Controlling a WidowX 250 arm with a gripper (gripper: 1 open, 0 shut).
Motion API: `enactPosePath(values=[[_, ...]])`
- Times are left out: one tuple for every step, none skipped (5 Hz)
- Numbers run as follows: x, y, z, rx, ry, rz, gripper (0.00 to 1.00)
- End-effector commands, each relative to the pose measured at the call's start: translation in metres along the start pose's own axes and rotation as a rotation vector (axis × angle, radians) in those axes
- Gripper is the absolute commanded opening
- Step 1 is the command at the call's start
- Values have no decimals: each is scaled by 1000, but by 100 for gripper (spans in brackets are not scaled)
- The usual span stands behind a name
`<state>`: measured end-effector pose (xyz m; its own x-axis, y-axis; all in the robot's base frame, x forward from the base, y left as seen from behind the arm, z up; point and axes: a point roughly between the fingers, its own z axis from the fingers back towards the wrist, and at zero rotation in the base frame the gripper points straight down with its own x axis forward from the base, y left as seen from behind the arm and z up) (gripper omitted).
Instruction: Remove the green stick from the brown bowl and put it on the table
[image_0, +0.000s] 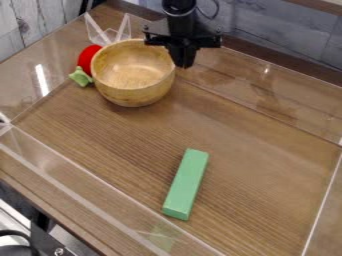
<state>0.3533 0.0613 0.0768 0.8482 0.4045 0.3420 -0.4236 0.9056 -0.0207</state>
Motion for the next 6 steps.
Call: enactPosePath(values=[[2, -5, 9, 2, -52, -16, 0], [-17, -6, 3, 11, -36, -31, 0], [-26, -18, 11, 7, -23, -49, 0], [-34, -28, 18, 5, -10, -61, 0], [-40, -35, 25, 7, 2, -74, 0], [-48, -24, 24, 23, 17, -48, 0]])
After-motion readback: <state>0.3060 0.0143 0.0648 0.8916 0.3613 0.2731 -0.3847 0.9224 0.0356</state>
